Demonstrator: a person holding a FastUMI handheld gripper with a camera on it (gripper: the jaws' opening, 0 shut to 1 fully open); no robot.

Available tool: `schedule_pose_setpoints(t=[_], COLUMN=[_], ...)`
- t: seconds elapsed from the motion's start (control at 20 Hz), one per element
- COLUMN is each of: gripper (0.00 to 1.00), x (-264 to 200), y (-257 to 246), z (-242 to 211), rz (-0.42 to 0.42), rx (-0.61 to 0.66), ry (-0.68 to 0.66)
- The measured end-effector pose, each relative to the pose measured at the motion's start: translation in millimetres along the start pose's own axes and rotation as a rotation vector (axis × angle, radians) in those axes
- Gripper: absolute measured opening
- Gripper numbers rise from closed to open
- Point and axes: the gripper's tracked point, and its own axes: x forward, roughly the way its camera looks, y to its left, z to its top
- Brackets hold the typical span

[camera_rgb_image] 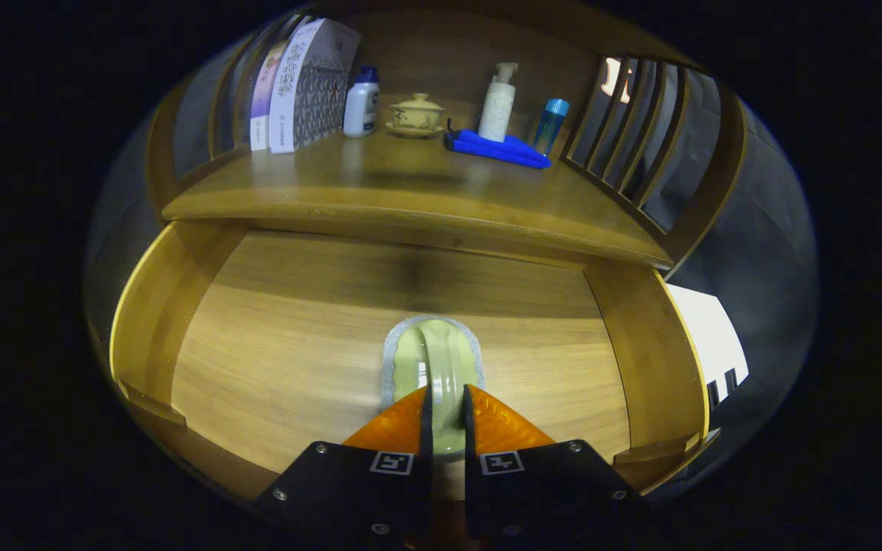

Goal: Pull open the drawer, take out the items inside it, and place them on the countertop above the cabinet.

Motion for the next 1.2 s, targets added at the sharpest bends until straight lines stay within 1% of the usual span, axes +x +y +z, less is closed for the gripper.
schedule_pose_setpoints(t=[0.1, 0.25, 0.35, 0.55, 0.65, 0.75, 0.9, 1.05, 1.2], gripper=[0.17, 0.17, 0.17, 0.17, 0.17, 0.17, 0.17, 0.17, 0.17], x=[-16.2, -40.2, -53.1, -62.0, -58.3, -52.8, -35.2, -17.0, 1.4], y=[-3.3, -18.6, -24.7, -33.3, -39.3, -39.1, -42.1, -38.1, -39.6], z=[13.4, 34.8, 53.6, 100.6, 117.5, 138.6, 163.0, 178.4, 192.0], rz=[-0.001, -0.041, -0.053, -0.053, -0.05, -0.03, -0.015, 0.025, 0.023], rx=[0.0, -0.015, -0.02, 0.01, 0.02, 0.032, 0.056, 0.064, 0.063], ry=[-0.051, -0.117, -0.168, -0.265, -0.287, -0.318, -0.343, -0.343, -0.347])
